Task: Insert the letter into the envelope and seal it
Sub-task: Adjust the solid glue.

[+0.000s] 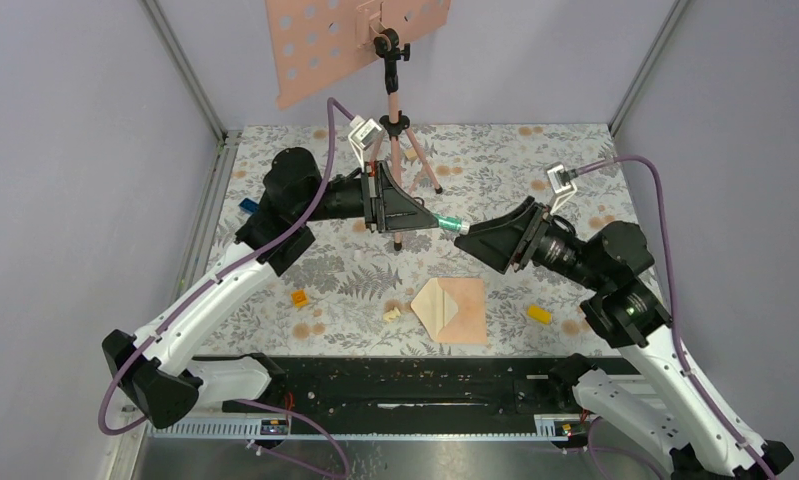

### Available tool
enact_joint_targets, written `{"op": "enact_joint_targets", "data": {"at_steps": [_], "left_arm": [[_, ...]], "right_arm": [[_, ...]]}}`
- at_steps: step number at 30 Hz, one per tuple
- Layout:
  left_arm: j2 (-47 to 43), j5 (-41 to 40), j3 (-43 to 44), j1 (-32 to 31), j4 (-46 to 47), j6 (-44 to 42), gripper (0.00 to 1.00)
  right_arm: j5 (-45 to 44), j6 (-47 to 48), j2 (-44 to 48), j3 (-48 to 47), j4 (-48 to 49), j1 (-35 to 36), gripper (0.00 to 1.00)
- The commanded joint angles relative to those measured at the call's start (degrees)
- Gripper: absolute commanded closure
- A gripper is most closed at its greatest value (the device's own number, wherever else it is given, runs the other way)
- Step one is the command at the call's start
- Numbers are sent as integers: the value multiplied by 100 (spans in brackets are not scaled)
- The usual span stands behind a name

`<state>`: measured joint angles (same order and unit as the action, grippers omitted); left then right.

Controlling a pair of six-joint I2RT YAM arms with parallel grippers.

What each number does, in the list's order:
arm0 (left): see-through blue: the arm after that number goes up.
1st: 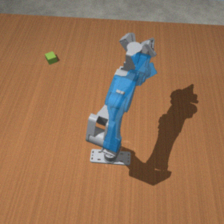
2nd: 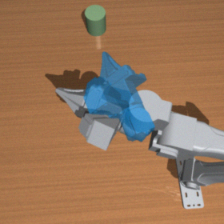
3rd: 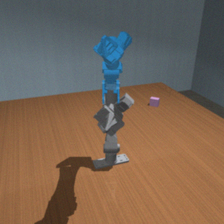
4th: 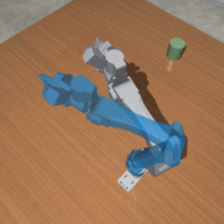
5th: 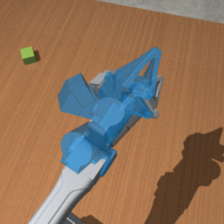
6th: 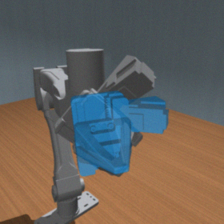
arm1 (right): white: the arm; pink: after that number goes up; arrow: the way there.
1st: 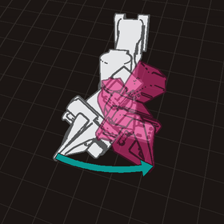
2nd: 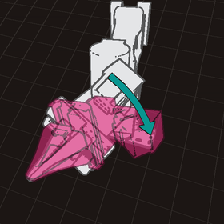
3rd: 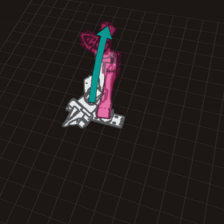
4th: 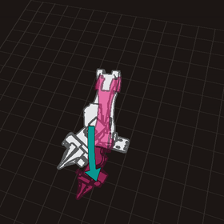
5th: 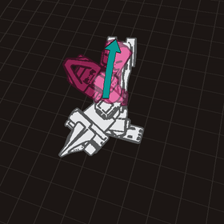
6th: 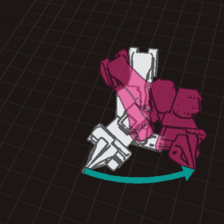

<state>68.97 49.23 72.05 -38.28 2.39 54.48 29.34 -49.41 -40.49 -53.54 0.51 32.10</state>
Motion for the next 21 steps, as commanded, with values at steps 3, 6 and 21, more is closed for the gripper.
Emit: {"op": "enact_joint_targets", "data": {"at_steps": [3,6,21], "left_arm": [[-3,242,-68,34,1093,554,100],[47,314,-64,32,1164,636,100],[108,352,4,36,930,568,100]], "right_arm": [[573,-533,-192,19,1475,-28,5],[513,-388,-254,-23,1401,-29,8],[984,-719,-842,-316,2150,-28,41]]}}
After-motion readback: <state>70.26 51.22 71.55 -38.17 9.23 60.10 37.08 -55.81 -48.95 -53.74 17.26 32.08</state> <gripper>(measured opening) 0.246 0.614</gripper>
